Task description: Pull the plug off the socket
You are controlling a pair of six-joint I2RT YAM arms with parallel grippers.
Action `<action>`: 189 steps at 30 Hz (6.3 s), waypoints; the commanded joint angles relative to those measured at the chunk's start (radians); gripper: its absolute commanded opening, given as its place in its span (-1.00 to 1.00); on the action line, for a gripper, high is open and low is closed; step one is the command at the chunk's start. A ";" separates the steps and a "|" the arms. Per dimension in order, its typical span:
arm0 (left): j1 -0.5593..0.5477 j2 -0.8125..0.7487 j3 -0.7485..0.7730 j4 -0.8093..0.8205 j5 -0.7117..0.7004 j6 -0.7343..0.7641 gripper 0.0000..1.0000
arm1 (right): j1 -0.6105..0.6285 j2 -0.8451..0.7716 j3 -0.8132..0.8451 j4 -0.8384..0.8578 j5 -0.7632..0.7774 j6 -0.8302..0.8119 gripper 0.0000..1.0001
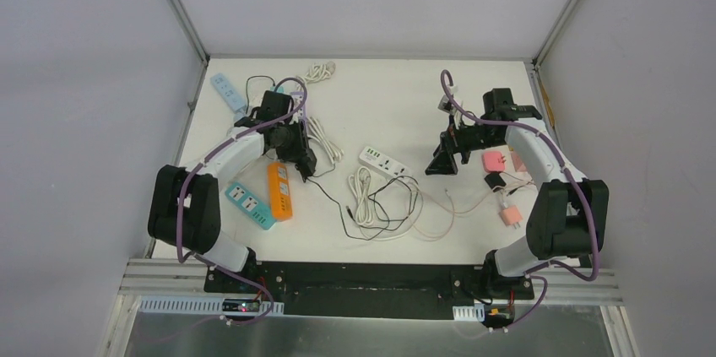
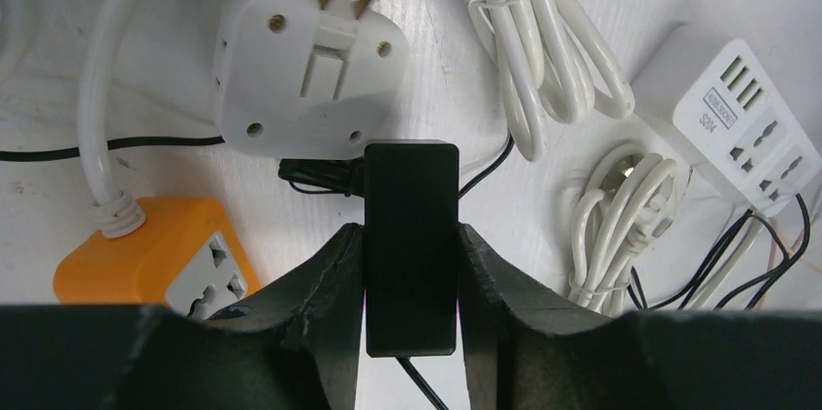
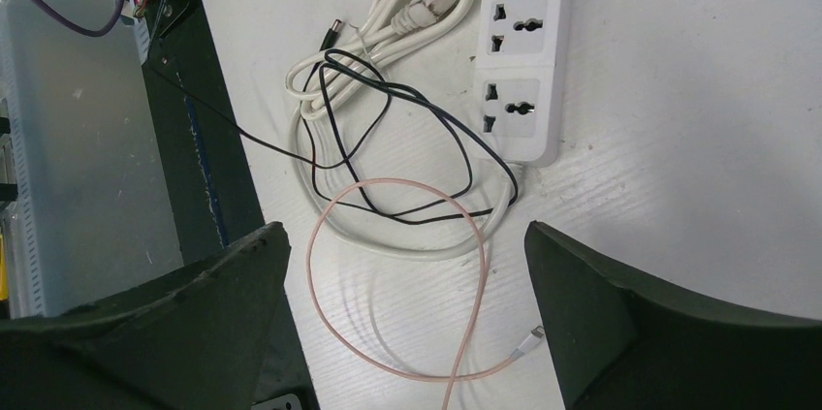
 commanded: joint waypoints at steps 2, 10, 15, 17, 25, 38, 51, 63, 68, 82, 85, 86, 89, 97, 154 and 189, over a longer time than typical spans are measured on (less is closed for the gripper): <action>0.011 -0.007 0.001 0.051 0.007 0.006 0.00 | -0.007 0.008 -0.009 0.025 -0.025 0.002 0.90; 0.016 -0.139 0.059 -0.022 -0.039 0.030 0.35 | -0.009 0.010 -0.009 0.025 -0.026 0.003 0.91; 0.016 -0.214 0.107 -0.005 0.122 0.036 0.35 | -0.015 0.016 -0.012 0.026 -0.031 0.002 0.90; 0.013 -0.220 0.109 0.053 0.239 0.001 0.35 | -0.018 0.021 -0.013 0.027 -0.033 0.001 0.91; -0.229 -0.147 0.136 0.177 0.264 0.026 0.34 | -0.042 0.026 -0.020 0.029 -0.053 0.000 0.91; -0.535 0.123 0.233 0.202 0.083 0.232 0.29 | -0.075 0.024 -0.036 0.039 -0.065 0.002 0.91; -0.572 0.184 0.243 0.237 0.054 0.211 0.27 | -0.084 0.024 -0.043 0.049 -0.063 0.010 0.90; -0.521 -0.056 0.052 0.363 -0.194 0.086 0.33 | -0.019 0.104 -0.111 0.301 0.156 0.288 0.80; -0.488 -0.227 -0.045 0.359 -0.267 0.071 0.40 | 0.054 0.225 -0.037 0.294 0.217 0.353 0.63; -0.465 -0.588 -0.245 0.268 -0.413 -0.006 0.43 | 0.313 0.551 0.288 0.119 0.126 0.437 -0.46; -0.465 -0.625 -0.244 0.241 -0.433 -0.008 0.44 | 0.369 0.631 0.408 0.149 0.119 0.539 -0.54; -0.465 -0.633 -0.241 0.229 -0.438 -0.009 0.43 | 0.384 0.658 0.449 0.152 0.113 0.564 -0.54; -0.465 -0.651 -0.239 0.203 -0.449 -0.019 0.43 | 0.416 0.713 0.556 0.124 0.093 0.573 -0.48; -0.463 -0.731 -0.225 0.191 -0.491 -0.033 0.74 | 0.306 0.615 0.594 -0.030 0.193 0.379 0.15; -0.137 -0.536 0.696 -0.496 -0.114 0.070 0.98 | -0.444 -0.309 0.694 -0.017 0.185 0.774 1.00; -0.137 -0.530 0.609 -0.404 -0.139 0.068 0.98 | -0.493 -0.245 0.697 0.028 0.122 0.811 1.00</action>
